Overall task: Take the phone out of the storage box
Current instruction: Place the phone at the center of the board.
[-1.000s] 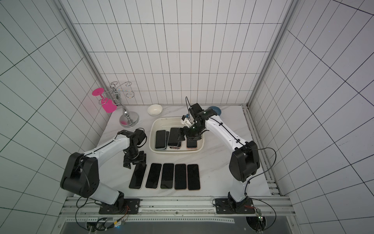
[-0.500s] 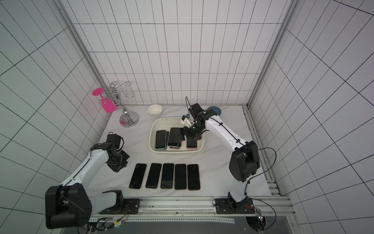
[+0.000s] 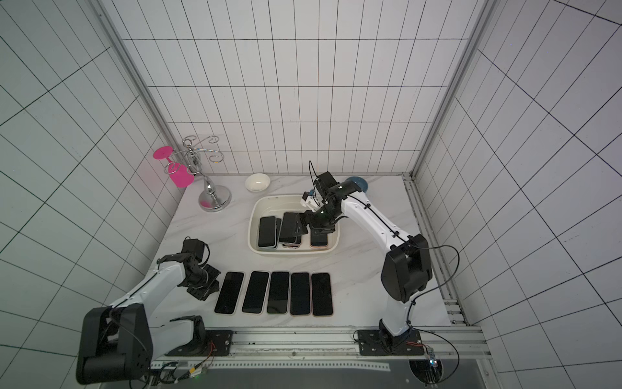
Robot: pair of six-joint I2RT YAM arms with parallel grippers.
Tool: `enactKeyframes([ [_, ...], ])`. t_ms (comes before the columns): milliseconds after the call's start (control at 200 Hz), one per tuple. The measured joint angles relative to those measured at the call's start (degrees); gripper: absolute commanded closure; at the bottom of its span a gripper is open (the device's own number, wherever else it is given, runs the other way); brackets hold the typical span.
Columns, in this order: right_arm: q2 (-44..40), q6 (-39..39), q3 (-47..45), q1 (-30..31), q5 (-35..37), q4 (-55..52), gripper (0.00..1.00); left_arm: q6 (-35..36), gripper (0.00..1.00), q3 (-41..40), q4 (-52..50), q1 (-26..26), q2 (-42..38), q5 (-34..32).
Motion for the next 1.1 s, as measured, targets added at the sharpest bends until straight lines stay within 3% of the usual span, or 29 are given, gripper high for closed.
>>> enactKeyframes([
  [305,0.0,0.1,0.0,0.0,0.0,-0.2,0.08,-2.1,1.0,-2.7,2.9,-1.7,-3.2,5.5],
  [605,0.0,0.4,0.0,0.0,0.0,-0.2,0.08,-4.9,1.0,-3.5,4.6,-4.3,-3.8,6.8],
  [665,0.0,0.4,0.0,0.0,0.2,-0.2,0.08,-4.9,0.87,-3.6,4.6,-4.2,-4.2,6.7],
  [750,0.1,0.5,0.0,0.0,0.9,-0.2,0.07,-5.0,0.59,-3.7,4.0,-3.4,-5.0,6.7],
  [830,0.7,0.7,0.1,0.0,2.3,-0.2,0.07,-4.9,0.43,-3.0,3.0,-2.8,-5.6,6.3],
  [960,3.4,1.7,1.8,-0.1,7.5,-0.6,0.07,-3.7,0.31,-0.4,-0.8,-2.2,-5.3,3.7],
  [1099,5.2,3.1,3.0,-0.7,11.5,-0.4,0.07,-2.4,0.29,5.5,-3.9,-2.0,-5.7,0.7],
])
